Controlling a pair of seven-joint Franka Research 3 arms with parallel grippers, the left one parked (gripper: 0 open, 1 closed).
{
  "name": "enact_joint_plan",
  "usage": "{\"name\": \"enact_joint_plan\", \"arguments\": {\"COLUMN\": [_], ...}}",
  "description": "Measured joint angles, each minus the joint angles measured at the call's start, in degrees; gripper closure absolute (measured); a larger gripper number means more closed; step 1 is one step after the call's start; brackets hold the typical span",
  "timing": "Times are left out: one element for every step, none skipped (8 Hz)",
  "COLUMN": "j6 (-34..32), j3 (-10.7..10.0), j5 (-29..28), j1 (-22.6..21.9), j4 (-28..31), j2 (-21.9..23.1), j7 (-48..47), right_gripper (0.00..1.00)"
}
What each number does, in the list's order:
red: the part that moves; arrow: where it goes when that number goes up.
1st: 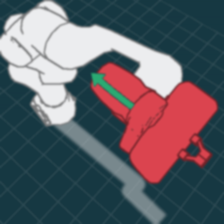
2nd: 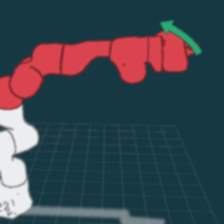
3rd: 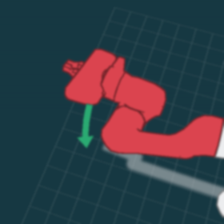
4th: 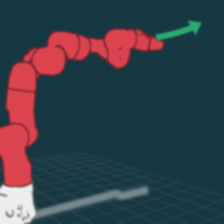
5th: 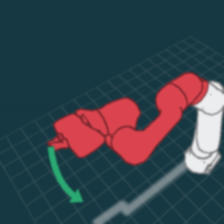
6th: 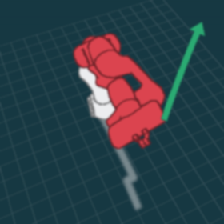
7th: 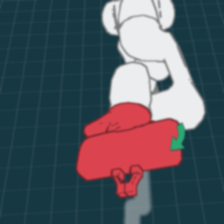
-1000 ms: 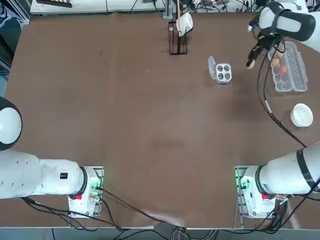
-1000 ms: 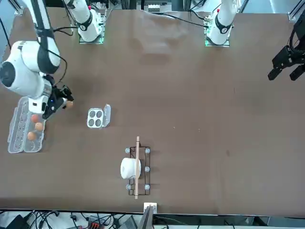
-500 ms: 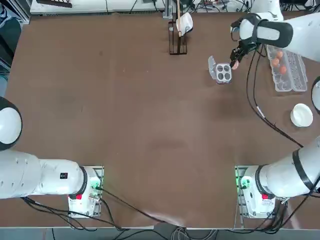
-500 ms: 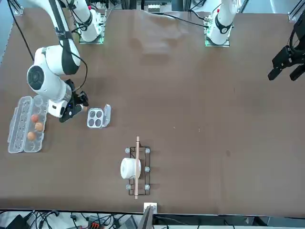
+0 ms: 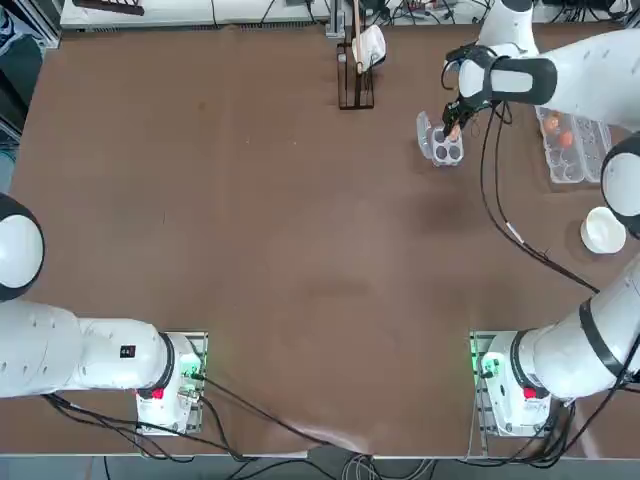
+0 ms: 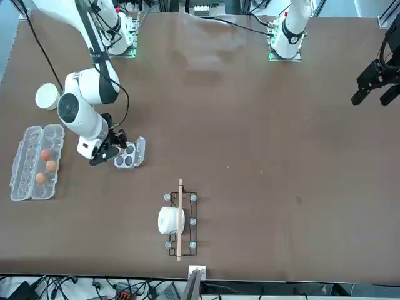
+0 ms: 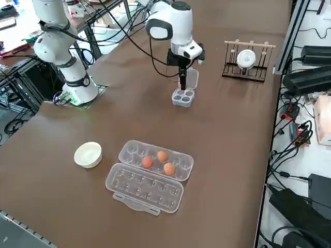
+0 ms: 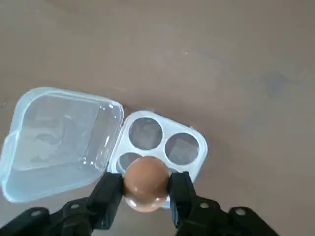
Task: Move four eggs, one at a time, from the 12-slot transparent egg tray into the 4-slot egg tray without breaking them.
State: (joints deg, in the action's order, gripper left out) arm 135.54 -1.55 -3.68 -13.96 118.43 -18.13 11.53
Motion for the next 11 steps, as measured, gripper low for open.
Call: {"name": "enact_joint_plan", "arguments": {"j6": [1.1, 1.5, 1.7, 1.8, 1.8, 1.8, 1.8, 1.8, 1.8, 1.7, 1.7], "j3": [0.0, 0.0, 0.0, 0.0, 0.0, 0.0, 0.0, -0.2, -0.3, -0.4, -0.5], "j5": [0.0, 0.0, 0.0, 0.0, 0.0, 0.0, 0.0, 0.0, 0.0, 0.0, 0.0], "j1": [-0.2, -0.4, -0.9, -1.9, -2.8, -3.2, -3.2, -3.2, -3.2, -3.2, -3.2], "j4": [0.0, 0.0, 0.0, 0.0, 0.0, 0.0, 0.0, 0.1, 0.2, 0.4, 0.8], "j2": [-0.9, -1.5, -2.0, -2.1, -2.3, -2.4, -2.6, -2.7, -2.8, -3.0, -3.1], "j7": [-0.1, -0.5, -1.6, -3.2, -4.6, -5.0, -5.1, -5.1, -5.1, -5.1, -5.1], "right_gripper": [0.44, 0.44, 0.44, 0.44, 0.44, 0.44, 0.44, 0.44, 0.44, 0.45, 0.45]}}
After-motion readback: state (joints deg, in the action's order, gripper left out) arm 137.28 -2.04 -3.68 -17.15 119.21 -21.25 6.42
